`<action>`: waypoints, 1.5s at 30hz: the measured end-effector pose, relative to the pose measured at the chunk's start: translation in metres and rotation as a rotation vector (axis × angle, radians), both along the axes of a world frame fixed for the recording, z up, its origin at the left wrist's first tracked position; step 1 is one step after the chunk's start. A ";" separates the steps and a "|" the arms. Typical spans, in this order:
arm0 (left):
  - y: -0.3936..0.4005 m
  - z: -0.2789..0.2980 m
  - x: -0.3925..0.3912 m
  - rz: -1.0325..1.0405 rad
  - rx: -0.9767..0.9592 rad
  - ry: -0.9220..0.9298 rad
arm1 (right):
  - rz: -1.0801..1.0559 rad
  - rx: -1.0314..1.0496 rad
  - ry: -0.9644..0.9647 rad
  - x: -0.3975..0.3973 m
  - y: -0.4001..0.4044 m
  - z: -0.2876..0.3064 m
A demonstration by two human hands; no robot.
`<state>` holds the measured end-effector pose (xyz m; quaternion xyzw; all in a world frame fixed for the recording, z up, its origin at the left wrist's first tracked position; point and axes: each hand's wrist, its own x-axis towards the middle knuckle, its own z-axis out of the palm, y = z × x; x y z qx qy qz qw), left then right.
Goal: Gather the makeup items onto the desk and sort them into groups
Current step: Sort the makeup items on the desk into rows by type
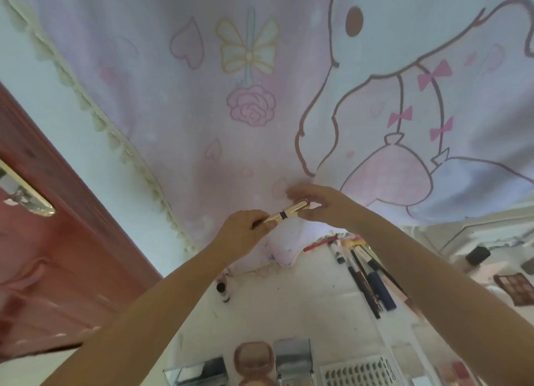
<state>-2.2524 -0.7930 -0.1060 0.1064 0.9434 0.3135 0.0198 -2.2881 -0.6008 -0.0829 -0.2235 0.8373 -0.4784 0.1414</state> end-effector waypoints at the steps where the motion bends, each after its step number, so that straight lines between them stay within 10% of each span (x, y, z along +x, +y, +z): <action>1: 0.001 -0.012 0.003 0.007 -0.012 -0.029 | -0.014 0.057 -0.018 0.000 0.002 -0.011; 7: 0.013 -0.094 0.025 0.236 -0.159 -0.300 | -0.184 0.163 -0.284 0.010 0.016 -0.085; 14: 0.023 -0.148 0.025 0.416 -0.169 -0.641 | 0.030 0.746 -0.107 0.033 0.022 -0.178; 30: 0.018 -0.176 0.026 0.527 -0.234 -0.679 | 0.050 0.896 -0.100 0.058 0.005 -0.225; 38: 0.029 -0.162 0.037 0.585 -0.316 -0.645 | -0.519 0.910 0.092 -0.002 0.034 -0.195; 45: 0.031 -0.147 0.037 0.431 -0.206 -0.537 | -0.525 0.988 -0.024 -0.021 0.035 -0.195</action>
